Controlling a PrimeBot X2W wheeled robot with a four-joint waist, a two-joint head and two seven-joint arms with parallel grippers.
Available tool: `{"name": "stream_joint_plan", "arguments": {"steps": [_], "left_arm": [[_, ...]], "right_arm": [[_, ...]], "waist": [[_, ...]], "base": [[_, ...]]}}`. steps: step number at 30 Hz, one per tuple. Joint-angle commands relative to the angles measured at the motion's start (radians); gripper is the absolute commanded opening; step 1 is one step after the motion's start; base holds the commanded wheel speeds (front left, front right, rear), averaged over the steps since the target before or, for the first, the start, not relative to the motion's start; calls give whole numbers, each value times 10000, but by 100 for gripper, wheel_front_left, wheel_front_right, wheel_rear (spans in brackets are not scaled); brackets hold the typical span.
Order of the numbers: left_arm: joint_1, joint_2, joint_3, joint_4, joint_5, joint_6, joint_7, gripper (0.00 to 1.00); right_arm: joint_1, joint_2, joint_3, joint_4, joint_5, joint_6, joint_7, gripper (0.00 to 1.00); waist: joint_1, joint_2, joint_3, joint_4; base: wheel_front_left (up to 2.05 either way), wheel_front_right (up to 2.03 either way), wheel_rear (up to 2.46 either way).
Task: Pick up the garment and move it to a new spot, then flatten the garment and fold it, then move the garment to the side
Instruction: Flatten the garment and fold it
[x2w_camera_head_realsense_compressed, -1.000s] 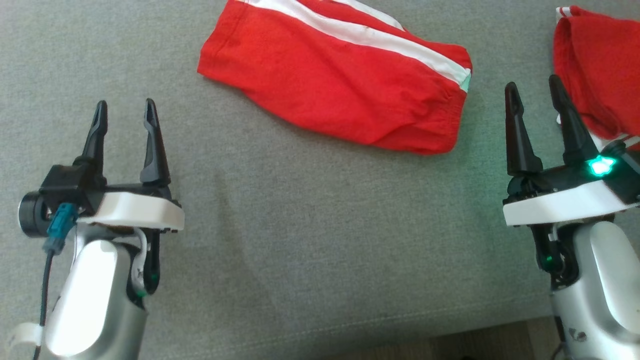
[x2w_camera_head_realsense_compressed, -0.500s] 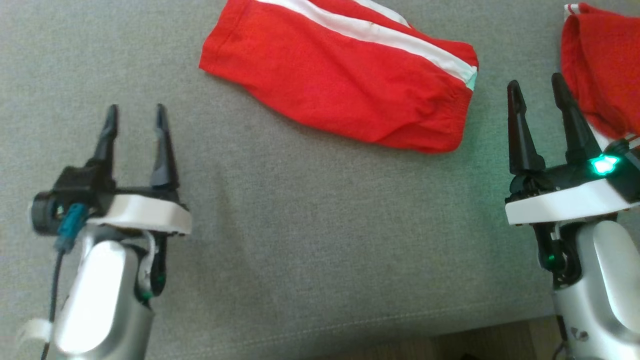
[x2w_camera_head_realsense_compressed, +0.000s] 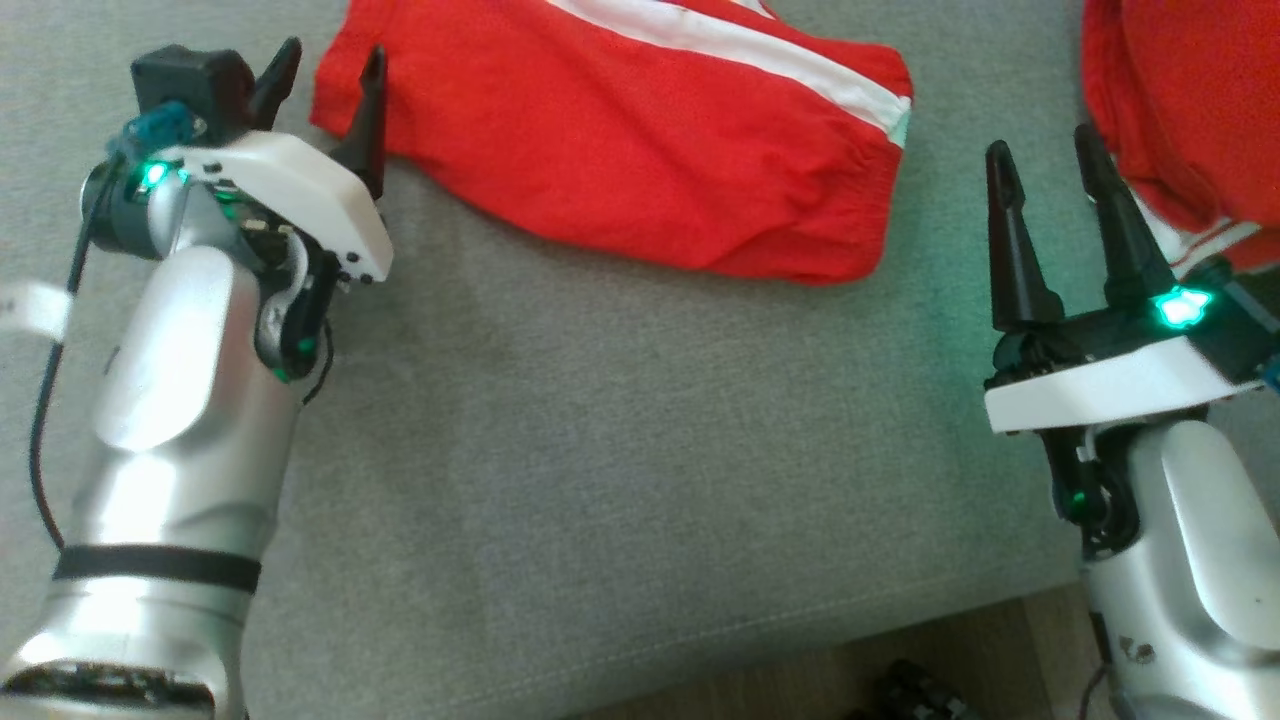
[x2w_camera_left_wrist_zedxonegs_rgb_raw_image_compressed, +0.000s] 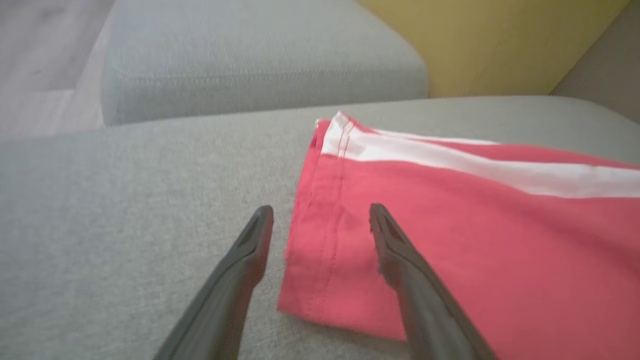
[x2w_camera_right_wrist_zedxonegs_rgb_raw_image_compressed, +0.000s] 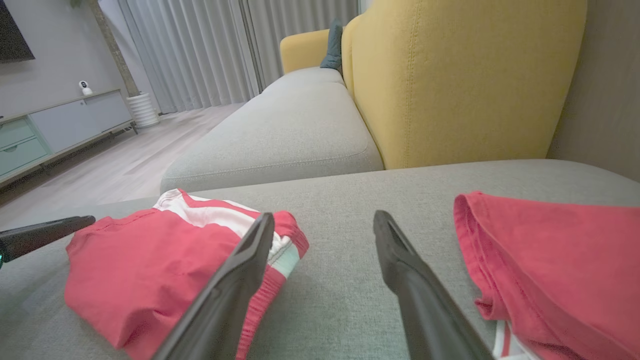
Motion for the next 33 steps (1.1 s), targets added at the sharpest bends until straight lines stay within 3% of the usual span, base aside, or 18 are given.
{"name": "stream_joint_plan", "arguments": {"steps": [1,12,13,15,16,25,33], "left_arm": [[-565,387,318,403,-86,-114,282,100],[-1557,453,-172,2875,-75,-451,1779,100],[-1600,446,-267,2995,-38,-490,1861,80],[-1689,415,-434,3153,42,-541,1907,17],[-1726,403,-515,3215,91,-553,1913,0],[-1395,276,-389,3119,-80,-138,912,0],[645,414,217,1688,-710,329,-225,0]], "right_arm": [[-91,68,207,-194,59,-9,-110,100],[-98,115,168,21,203,-9,-205,100],[-109,119,177,21,212,-9,-207,100],[-129,120,177,18,232,-9,-209,100],[-138,116,172,14,234,-9,-212,100],[-26,113,100,137,246,-9,-118,100],[355,62,-2,146,219,-9,21,100]], "waist": [[0,0,135,-208],[0,0,260,-333],[0,0,268,-334],[0,0,286,-325],[0,0,294,-316],[0,0,-28,-89],[0,0,-723,300]], "base": [[0,0,0],[0,0,0],[0,0,0],[0,0,0],[0,0,0],[0,0,0],[0,0,0]]}}
